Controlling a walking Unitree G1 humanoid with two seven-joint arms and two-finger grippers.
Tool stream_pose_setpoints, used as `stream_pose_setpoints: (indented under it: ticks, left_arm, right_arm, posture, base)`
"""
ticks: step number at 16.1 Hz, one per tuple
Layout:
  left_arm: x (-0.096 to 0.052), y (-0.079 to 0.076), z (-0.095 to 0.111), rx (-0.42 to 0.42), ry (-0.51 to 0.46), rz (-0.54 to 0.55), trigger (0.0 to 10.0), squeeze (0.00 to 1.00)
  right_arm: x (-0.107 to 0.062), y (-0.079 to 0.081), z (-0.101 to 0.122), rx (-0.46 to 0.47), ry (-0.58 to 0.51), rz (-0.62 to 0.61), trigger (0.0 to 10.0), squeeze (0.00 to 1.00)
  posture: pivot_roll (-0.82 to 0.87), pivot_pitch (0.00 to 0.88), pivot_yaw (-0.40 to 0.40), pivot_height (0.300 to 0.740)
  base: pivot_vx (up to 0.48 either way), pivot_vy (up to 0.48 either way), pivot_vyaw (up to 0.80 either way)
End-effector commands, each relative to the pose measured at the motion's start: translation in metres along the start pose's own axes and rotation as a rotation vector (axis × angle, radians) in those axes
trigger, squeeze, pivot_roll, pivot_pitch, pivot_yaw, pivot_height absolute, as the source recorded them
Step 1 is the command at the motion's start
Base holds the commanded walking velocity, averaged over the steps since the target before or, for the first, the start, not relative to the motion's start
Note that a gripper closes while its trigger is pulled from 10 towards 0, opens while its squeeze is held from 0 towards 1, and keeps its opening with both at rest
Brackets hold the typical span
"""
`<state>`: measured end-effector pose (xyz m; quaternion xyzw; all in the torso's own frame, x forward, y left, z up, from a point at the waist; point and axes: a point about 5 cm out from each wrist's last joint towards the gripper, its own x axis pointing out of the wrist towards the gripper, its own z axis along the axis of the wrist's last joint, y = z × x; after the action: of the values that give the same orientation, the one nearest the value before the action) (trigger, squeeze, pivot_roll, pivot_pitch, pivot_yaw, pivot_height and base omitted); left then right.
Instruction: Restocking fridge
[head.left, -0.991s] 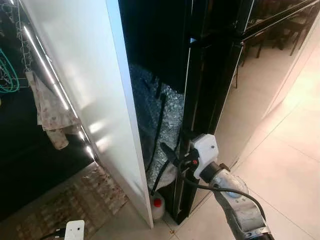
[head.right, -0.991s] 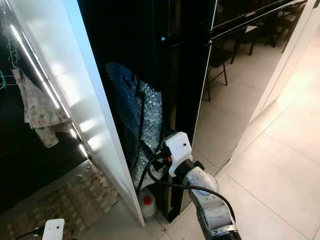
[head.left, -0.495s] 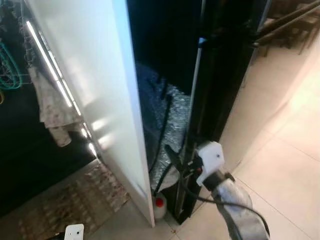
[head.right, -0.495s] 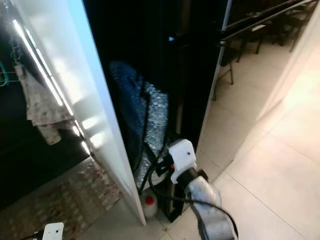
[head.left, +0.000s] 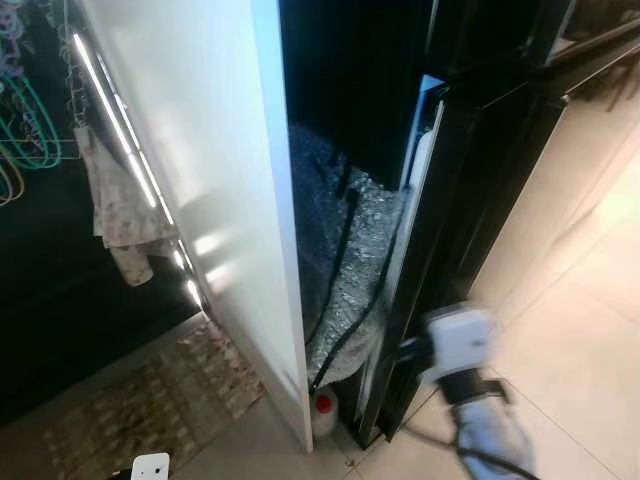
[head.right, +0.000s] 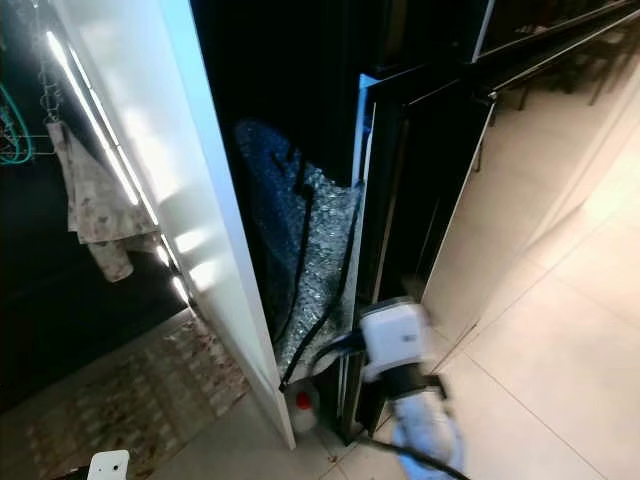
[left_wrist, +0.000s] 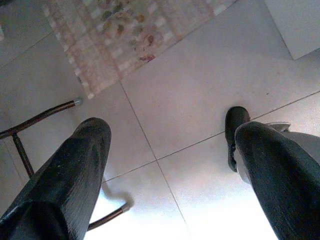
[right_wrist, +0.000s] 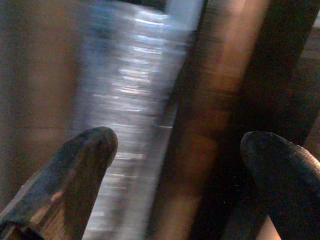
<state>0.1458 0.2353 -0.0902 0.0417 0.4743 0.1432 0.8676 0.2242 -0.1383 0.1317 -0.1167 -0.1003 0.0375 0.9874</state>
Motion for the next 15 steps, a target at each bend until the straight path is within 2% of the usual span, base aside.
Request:
stream_pose_setpoints:
  ticks: [1,2,3,4,6,7,9,11,13,15]
  left_arm:
    - [-0.001,0.000,-0.005,0.024,0.026,-0.001,10.0,0.00]
    - [-0.001,0.000,-0.005,0.025,0.026,0.000,10.0,0.00]
    - [-0.001,0.001,-0.005,0.025,0.027,0.001,10.0,0.00]
    - [-0.001,0.001,-0.005,0.025,0.027,0.001,10.0,0.00]
    - [-0.001,0.002,-0.005,0.025,0.028,0.004,10.0,0.00]
    - [-0.001,0.002,-0.005,0.024,0.028,0.004,10.0,0.00]
    - [-0.001,0.002,-0.005,0.027,0.028,0.002,10.0,0.00]
    - [0.000,0.003,-0.005,0.028,0.027,0.000,10.0,0.00]
    - [0.000,0.002,-0.004,0.027,0.025,-0.001,10.0,0.00]
    - [0.000,0.002,-0.003,0.024,0.024,-0.002,10.0,0.00]
  right_arm:
    - [-0.005,-0.020,-0.012,0.003,0.088,-0.138,10.0,0.00]
    - [-0.005,-0.027,-0.019,0.004,0.122,-0.169,10.0,0.00]
    - [-0.008,-0.045,-0.029,0.022,0.170,-0.281,10.0,0.00]
    - [-0.010,-0.049,-0.030,0.032,0.178,-0.309,10.0,0.00]
    - [-0.026,-0.062,-0.033,-0.036,0.225,-0.471,10.0,0.00]
    - [-0.031,-0.066,-0.037,-0.039,0.251,-0.509,10.0,0.00]
    - [-0.032,-0.071,-0.049,0.025,0.301,-0.542,10.0,0.00]
    - [-0.025,-0.078,-0.058,0.085,0.324,-0.571,10.0,0.00]
    - [-0.019,-0.081,-0.066,0.100,0.338,-0.581,10.0,0.00]
    - [-0.025,-0.095,-0.092,0.125,0.443,-0.634,10.0,0.00]
  posture:
    - [-0.12,0.000,0.043,0.740]
    - [-0.12,0.000,0.043,0.740]
    - [-0.12,0.000,0.045,0.740]
    - [-0.12,0.000,0.045,0.740]
    - [-0.12,0.000,0.043,0.740]
    - [-0.12,0.000,0.046,0.740]
    - [-0.12,0.000,0.048,0.740]
    - [-0.12,0.000,0.050,0.740]
    - [-0.12,0.000,0.048,0.740]
    - [-0.11,0.000,0.045,0.740]
  base:
    - [0.000,0.000,0.00]
    - [0.000,0.000,0.00]
    - [0.000,0.000,0.00]
    - [0.000,0.000,0.00]
    - [0.000,0.000,0.00]
    - [0.000,0.000,0.00]
    - [0.000,0.000,0.00]
    - [0.000,0.000,0.00]
    - [0.000,0.000,0.00]
    - [0.000,0.000,0.00]
